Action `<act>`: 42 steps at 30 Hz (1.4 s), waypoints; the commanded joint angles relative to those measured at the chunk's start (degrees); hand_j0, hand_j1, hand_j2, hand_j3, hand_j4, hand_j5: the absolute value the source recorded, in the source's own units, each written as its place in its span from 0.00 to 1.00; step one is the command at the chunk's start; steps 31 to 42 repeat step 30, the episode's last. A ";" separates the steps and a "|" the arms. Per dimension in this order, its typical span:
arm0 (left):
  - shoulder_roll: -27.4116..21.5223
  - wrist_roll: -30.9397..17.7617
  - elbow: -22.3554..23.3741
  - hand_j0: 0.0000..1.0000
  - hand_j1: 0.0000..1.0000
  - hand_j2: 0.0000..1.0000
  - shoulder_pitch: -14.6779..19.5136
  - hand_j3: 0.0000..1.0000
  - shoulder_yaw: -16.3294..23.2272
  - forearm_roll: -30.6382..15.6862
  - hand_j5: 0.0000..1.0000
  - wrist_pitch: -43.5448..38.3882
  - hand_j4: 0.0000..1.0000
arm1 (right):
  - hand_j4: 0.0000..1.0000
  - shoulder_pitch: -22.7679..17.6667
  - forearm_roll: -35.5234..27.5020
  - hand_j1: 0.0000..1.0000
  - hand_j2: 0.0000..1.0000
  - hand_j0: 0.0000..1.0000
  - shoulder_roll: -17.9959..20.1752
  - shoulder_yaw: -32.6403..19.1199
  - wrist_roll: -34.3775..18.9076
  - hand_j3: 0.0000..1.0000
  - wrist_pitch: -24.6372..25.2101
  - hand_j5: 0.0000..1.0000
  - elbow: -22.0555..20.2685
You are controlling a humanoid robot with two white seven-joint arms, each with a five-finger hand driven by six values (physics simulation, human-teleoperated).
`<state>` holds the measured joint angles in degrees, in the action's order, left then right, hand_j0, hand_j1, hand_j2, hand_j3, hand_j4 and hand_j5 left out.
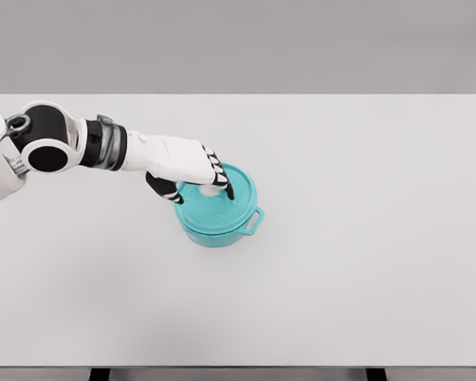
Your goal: Cover the pot with left arm
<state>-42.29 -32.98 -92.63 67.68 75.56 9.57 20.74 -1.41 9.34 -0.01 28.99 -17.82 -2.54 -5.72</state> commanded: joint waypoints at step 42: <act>-9.83 0.64 17.57 1.00 1.00 1.00 -2.46 1.00 -10.79 0.01 1.00 7.12 1.00 | 1.00 0.00 -0.02 1.00 1.00 1.00 0.01 0.01 -0.02 1.00 -0.01 1.00 0.00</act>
